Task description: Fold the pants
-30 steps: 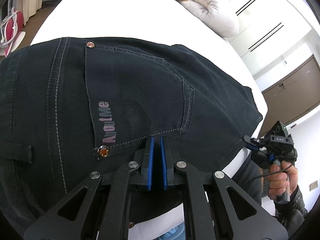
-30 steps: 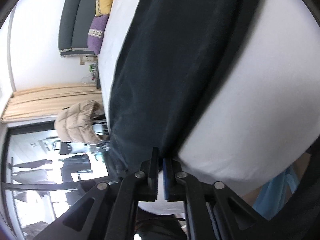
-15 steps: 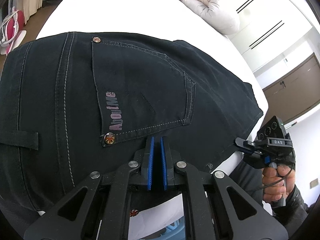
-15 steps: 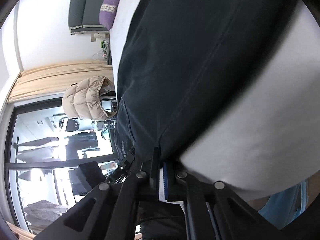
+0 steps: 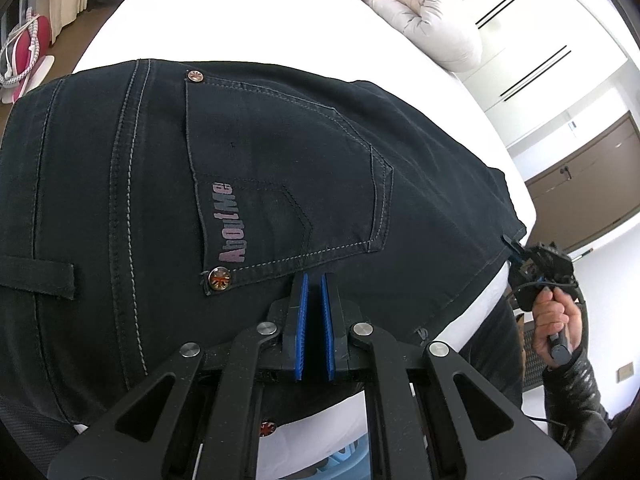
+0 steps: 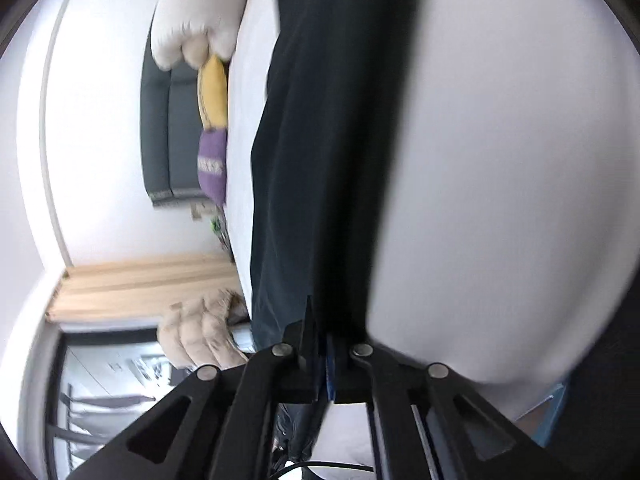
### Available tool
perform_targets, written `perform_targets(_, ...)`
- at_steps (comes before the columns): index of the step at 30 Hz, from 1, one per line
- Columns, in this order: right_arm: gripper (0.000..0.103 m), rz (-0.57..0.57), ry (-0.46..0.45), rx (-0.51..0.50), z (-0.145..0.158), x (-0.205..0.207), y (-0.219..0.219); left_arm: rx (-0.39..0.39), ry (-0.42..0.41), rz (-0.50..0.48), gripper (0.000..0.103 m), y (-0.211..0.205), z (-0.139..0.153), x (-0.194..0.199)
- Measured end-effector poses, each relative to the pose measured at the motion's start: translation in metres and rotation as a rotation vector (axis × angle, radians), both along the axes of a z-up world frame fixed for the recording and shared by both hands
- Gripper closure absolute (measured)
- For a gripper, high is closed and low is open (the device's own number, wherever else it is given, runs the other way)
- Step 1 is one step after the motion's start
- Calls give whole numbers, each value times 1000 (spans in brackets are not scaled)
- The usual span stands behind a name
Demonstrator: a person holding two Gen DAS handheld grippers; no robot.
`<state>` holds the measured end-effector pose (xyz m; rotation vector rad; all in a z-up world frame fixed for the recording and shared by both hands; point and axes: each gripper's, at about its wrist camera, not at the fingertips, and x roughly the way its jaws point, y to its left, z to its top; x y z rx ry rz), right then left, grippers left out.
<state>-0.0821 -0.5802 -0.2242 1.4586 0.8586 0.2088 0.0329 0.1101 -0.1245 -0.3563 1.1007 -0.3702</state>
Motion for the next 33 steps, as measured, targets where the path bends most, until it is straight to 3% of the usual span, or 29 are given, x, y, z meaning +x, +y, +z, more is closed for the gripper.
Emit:
perform_targets(3, 101, -32, -31, 42, -5, -10, -11, 1, 2, -1, 96, 0, 0, 1)
perform_targets(6, 93, -64, -30, 4, 2, -19, -29, 3, 5, -1, 96, 0, 1, 2)
perform_targets(9, 79, -143, 21, -171, 30, -31, -52, 37, -2, 2, 96, -6, 6, 3)
perform_targets(10, 79, -155, 27, -239, 42, -32, -55, 61, -9, 0, 96, -10, 10, 3)
perform_targets(12, 84, -77, -42, -316, 71, -17, -49, 85, -40, -11, 96, -20, 24, 6)
perform_targets(13, 94, -20, -78, -327, 81, -6, -39, 75, -59, -20, 96, -25, 31, 10)
perform_targets(15, 94, 129, -144, -312, 93, 25, 0, 63, -94, -52, 96, -42, 45, 24)
perform_targets(17, 96, 257, -162, -267, 86, 58, 31, 63, -109, -101, 96, -64, 51, 45)
perform_targets(20, 96, 366, -91, -191, 52, 107, 69, 49, -96, -180, 96, -105, 45, 84)
perform_targets(21, 96, 366, -41, -176, 36, 119, 75, 67, -76, -202, 96, -120, 39, 97)
perform_targets(22, 103, 346, 19, -163, 20, 127, 73, 89, -53, -225, 96, -136, 30, 110)
perform_targets(24, 103, 297, 43, -104, -1, 129, 56, 104, -32, -257, 96, -154, 18, 126)
perform_targets(27, 103, 228, 39, -170, 7, 149, 22, 130, 4, -258, 96, -162, 0, 143)
perform_targets(31, 103, 61, 62, -147, -3, 171, -44, 55, 20, -232, 96, -150, -13, 150)
perform_targets(33, 103, 7, 56, -228, 4, 174, -71, 19, 14, -225, 96, -143, -17, 148)
